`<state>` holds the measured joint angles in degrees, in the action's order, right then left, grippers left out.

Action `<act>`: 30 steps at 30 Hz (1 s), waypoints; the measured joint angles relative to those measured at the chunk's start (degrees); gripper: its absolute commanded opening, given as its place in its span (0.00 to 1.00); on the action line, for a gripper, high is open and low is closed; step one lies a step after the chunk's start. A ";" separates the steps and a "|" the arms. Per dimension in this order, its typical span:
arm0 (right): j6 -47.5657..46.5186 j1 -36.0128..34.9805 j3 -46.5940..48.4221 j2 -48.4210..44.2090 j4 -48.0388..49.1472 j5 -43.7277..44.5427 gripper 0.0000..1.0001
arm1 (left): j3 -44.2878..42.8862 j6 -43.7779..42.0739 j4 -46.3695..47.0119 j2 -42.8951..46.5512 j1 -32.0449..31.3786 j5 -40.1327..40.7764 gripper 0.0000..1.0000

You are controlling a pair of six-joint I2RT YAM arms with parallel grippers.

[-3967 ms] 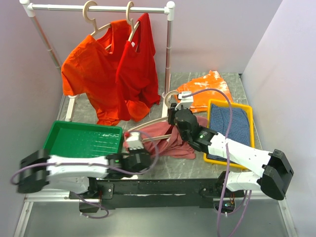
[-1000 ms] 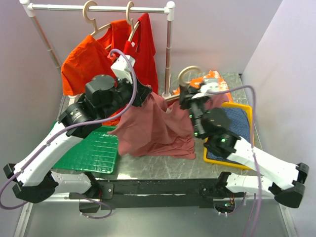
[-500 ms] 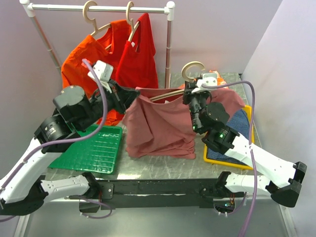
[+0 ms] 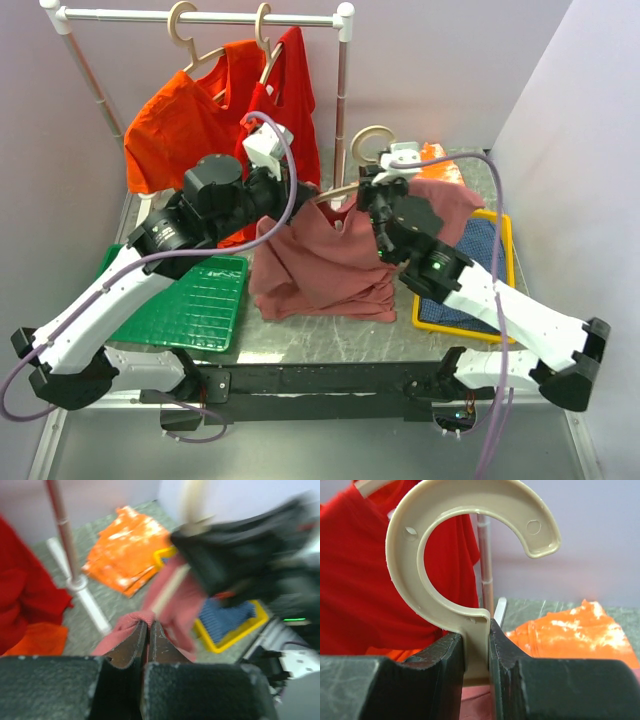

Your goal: Place the t-shirt on the hanger

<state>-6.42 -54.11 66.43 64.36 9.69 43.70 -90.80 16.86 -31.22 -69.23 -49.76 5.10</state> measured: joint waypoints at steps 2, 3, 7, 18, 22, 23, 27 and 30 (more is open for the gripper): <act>0.92 0.39 0.52 2.21 0.00 0.70 0.00 | -1.88 0.42 0.09 -0.70 -0.83 -1.40 0.01; 1.36 0.59 0.98 3.41 -0.17 0.83 0.00 | -2.38 0.61 0.13 -0.68 -1.42 -1.95 0.01; 2.69 1.07 2.08 5.60 -0.92 1.14 0.00 | -3.32 1.55 0.09 -0.09 -2.62 -3.26 0.01; 3.82 3.43 8.94 6.58 -3.72 5.66 0.00 | -2.62 6.03 -3.39 3.45 -5.77 11.78 0.01; 4.50 3.85 9.90 7.13 -5.29 6.64 0.00 | -2.29 7.34 -3.91 5.66 -5.75 14.36 0.01; 4.70 3.85 10.21 7.34 -5.55 6.56 0.00 | -2.23 7.41 -3.89 5.81 -5.73 14.69 0.01; 7.21 3.45 10.23 7.41 -7.19 4.59 0.00 | -2.36 7.32 -3.89 5.29 -5.73 13.16 0.01; 7.85 1.44 10.49 7.96 -7.58 4.90 0.00 | -6.32 6.84 -4.26 1.29 -5.92 11.17 0.01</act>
<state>1.43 -52.66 76.93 72.31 2.11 48.60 -97.12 23.70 -35.48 -67.94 -55.68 16.27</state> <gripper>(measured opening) 0.270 0.032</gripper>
